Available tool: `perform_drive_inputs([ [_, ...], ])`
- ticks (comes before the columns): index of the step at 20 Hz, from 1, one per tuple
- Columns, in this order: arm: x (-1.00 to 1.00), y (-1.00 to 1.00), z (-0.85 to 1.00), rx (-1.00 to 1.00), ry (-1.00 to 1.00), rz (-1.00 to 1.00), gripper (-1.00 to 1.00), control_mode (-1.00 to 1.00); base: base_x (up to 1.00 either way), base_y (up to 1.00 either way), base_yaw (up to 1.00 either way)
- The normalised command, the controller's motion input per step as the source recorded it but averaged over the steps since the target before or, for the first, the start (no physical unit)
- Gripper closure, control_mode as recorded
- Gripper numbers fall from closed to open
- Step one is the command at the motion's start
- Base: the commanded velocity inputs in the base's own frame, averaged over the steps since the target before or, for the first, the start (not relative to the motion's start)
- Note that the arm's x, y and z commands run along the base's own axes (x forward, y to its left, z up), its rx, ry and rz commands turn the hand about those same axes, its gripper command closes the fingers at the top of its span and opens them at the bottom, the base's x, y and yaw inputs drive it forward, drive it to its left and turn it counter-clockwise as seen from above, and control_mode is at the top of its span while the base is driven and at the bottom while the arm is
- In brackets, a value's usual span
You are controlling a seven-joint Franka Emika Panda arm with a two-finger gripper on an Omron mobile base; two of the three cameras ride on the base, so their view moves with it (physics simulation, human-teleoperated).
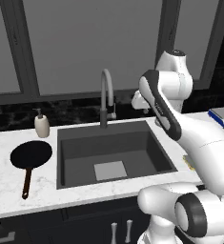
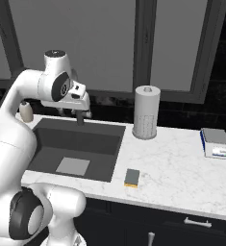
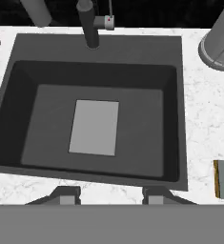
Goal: Pick the pan and sponge and place them into the sink. Then turn on the water.
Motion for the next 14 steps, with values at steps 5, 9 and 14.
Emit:
perform_drive_inputs([
  [5,-0.34,0.77,-0.1,-0.01,0.0,0.05,-1.0,-1.0,0.0,0.0,0.0],
  [9,-0.51,1.0,-0.13,-0.01,0.0,0.26,-1.0,-1.0,0.0,0.0,0.0],
  [14,-0.34,1.0,-0.07,-0.05,0.01,0.24,-1.0,-1.0,0.0,0.0,0.0],
])
